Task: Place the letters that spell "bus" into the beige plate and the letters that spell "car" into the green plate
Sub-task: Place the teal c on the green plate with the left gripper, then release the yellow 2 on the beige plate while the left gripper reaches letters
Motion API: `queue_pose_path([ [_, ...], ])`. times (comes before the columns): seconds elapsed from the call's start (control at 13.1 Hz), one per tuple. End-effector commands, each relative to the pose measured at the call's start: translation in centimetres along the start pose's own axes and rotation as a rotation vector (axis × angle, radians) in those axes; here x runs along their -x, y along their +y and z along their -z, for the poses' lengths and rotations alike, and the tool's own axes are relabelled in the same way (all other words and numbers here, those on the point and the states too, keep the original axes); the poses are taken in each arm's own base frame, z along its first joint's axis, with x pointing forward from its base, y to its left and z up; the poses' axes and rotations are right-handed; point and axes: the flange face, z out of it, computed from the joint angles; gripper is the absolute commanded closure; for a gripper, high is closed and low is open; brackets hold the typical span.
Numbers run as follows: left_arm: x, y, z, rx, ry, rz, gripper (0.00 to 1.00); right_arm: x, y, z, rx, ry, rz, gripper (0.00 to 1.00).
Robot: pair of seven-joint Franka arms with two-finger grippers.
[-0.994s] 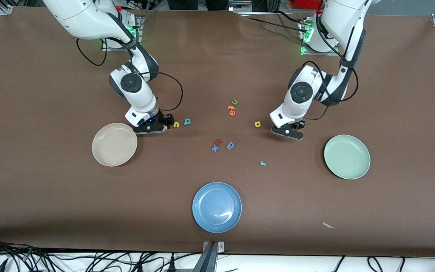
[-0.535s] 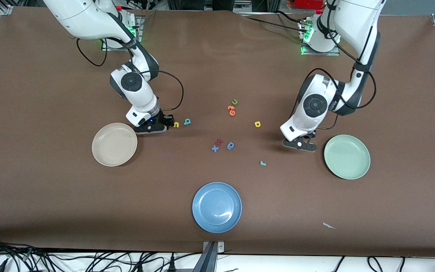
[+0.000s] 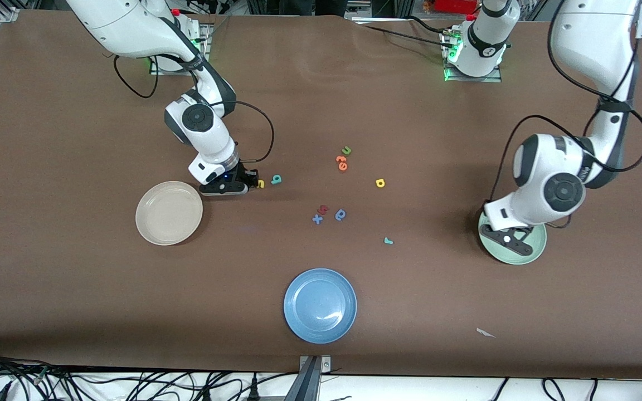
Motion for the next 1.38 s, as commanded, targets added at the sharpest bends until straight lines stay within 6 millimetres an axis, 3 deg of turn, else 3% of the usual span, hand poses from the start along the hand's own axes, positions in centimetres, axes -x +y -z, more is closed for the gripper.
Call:
queue_pose_path([
  [0.0,-2.0,-1.3,-2.4,-0.005,0.001,-0.168,0.22,0.4,-0.4,-0.4,-0.005,0.004,0.000,1.00],
  [0.08,-2.6,-1.5,-1.6,-0.007,0.024,-0.181,0.00,0.1,-0.5,0.1,-0.003,0.012,0.005,1.00],
  [0.15,-3.4,-1.2,-0.5,-0.001,0.043,-0.148,0.00,-0.5,-0.3,1.3,0.000,0.030,0.014,1.00],
  [0.31,-5.1,1.8,0.1,0.119,0.112,0.069,0.00,-1.8,1.0,4.3,0.075,0.024,0.034,1.00],
  [0.46,-7.6,7.2,0.4,0.191,0.116,0.243,0.00,-3.4,3.3,7.2,0.127,0.027,0.084,1.00],
  [0.69,-10.4,18.3,0.9,0.201,0.063,0.442,0.00,-3.8,4.1,8.2,0.150,0.020,0.108,1.00],
  [0.76,-10.5,22.1,0.4,0.194,0.052,0.472,0.00,-4.0,4.4,8.7,0.150,0.029,0.116,1.00],
  [0.92,-9.6,26.3,-0.2,0.188,0.054,0.520,0.00,-5.4,8.0,9.0,0.162,0.022,0.169,1.00],
  [1.15,-6.1,30.9,-3.5,0.167,0.118,0.590,0.00,-6.7,12.3,9.1,0.173,0.010,0.239,1.00],
  [1.3,-5.4,32.7,-4.4,0.158,0.106,0.603,0.00,-7.1,13.9,9.0,0.174,0.003,0.269,1.00],
])
